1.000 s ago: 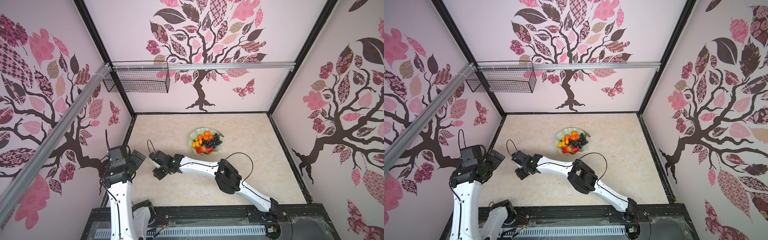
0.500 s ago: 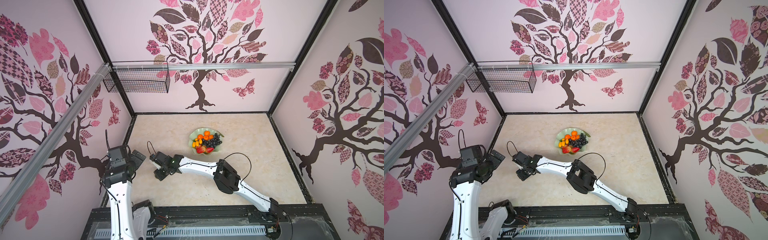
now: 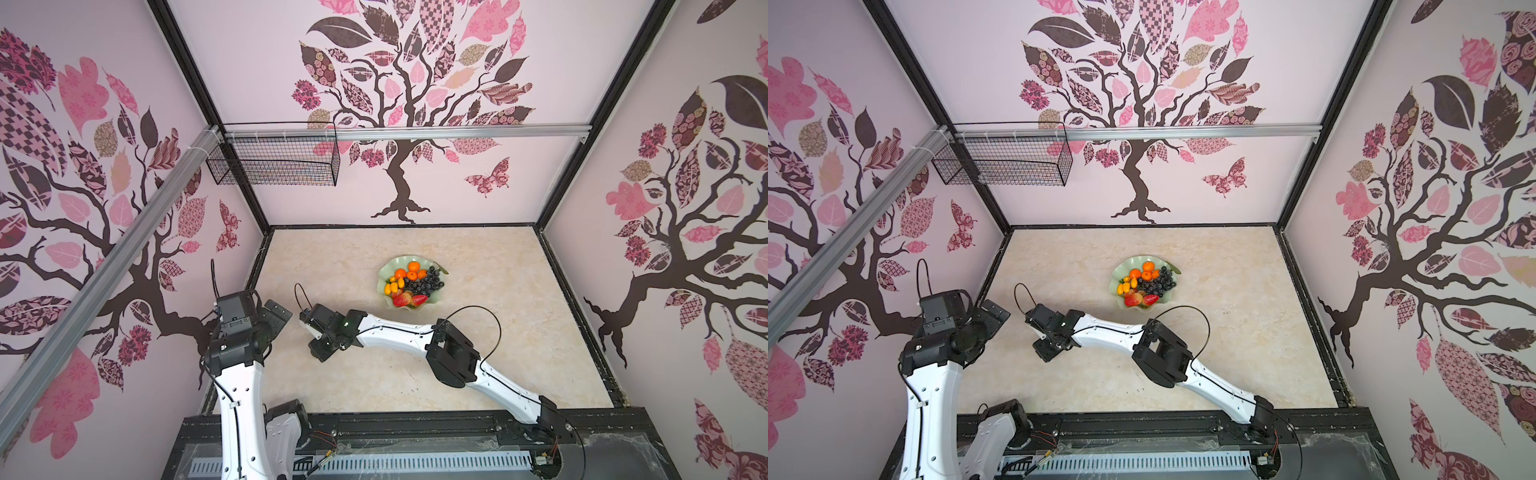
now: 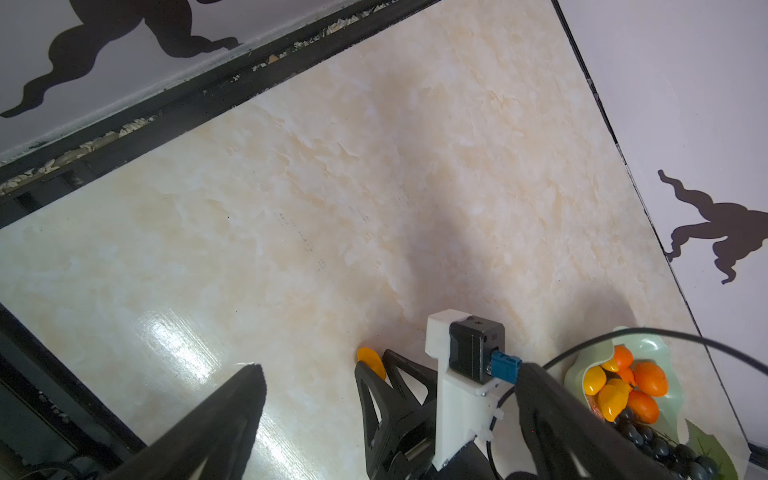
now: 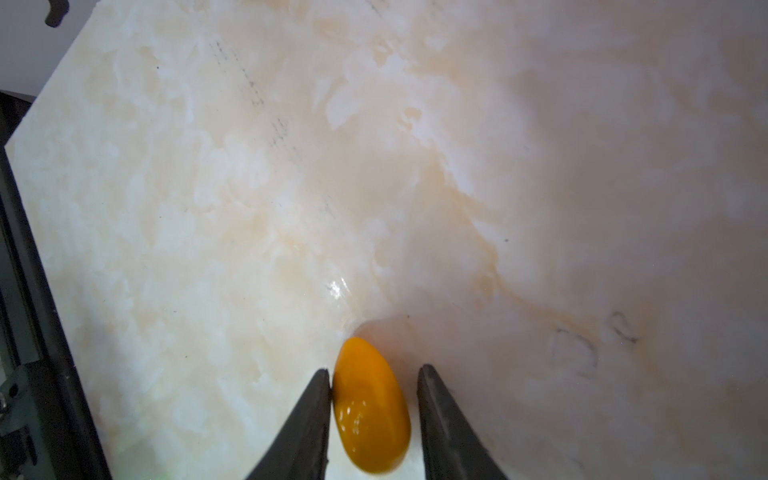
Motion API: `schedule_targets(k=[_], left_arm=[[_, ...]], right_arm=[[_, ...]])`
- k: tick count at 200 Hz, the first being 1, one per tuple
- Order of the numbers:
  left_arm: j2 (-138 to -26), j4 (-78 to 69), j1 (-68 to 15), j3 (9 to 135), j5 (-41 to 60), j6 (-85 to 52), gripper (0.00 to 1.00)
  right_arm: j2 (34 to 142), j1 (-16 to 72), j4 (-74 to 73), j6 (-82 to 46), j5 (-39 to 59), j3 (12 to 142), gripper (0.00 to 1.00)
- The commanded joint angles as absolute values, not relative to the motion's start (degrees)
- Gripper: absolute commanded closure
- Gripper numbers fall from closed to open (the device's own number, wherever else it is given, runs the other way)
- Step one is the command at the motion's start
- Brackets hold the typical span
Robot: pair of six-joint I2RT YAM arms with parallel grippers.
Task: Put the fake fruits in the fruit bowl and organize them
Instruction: 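Lower the right gripper and close it on the last yellow kumquat, then lift the kumquat with the right gripper and carry it over the bowl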
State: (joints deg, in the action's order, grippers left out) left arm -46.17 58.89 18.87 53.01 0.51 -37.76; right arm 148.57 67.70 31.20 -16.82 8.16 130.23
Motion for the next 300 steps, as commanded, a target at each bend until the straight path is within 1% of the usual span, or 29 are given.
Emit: schedule_targets(k=[1, 40, 90, 126, 139, 197, 226, 263, 300], left_arm=[[-45.7, 58.7, 19.2, 53.8, 0.9, -37.6, 0.02], [-45.6, 58.7, 19.2, 53.9, 0.9, -37.4, 0.02], [-45.6, 58.0, 19.1, 53.4, 2.7, -37.0, 0.02], [-46.6, 55.6, 18.3, 53.1, 6.4, -36.0, 0.02], [-47.0, 53.5, 17.2, 52.5, 8.8, -35.7, 0.02], [-48.9, 44.0, 6.9, 50.9, 18.5, -34.5, 0.02], [-52.3, 39.4, -0.3, 50.7, 20.6, -36.0, 0.02], [-58.4, 33.6, -12.1, 52.7, 17.3, -35.9, 0.02], [-65.2, 25.8, -17.7, 53.7, 16.7, -36.8, 0.02]], right_arm=[[152.3, 67.8, 34.1, -16.1, 7.6, 131.2, 0.64], [151.8, 67.8, 34.7, -15.8, 7.0, 130.9, 0.66], [148.2, 67.8, 34.7, -17.7, 6.4, 128.9, 0.73], [142.1, 66.9, 33.3, -19.6, 6.1, 124.9, 0.76], [136.5, 66.0, 31.2, -20.5, 6.1, 119.5, 0.76], [116.0, 57.8, 19.3, -25.8, 8.1, 91.8, 0.76], [106.6, 51.7, 15.9, -27.9, 8.0, 80.7, 0.76], [99.1, 44.7, 14.9, -28.5, 8.2, 73.8, 0.76], [98.0, 39.8, 15.2, -28.8, 9.5, 73.3, 0.76]])
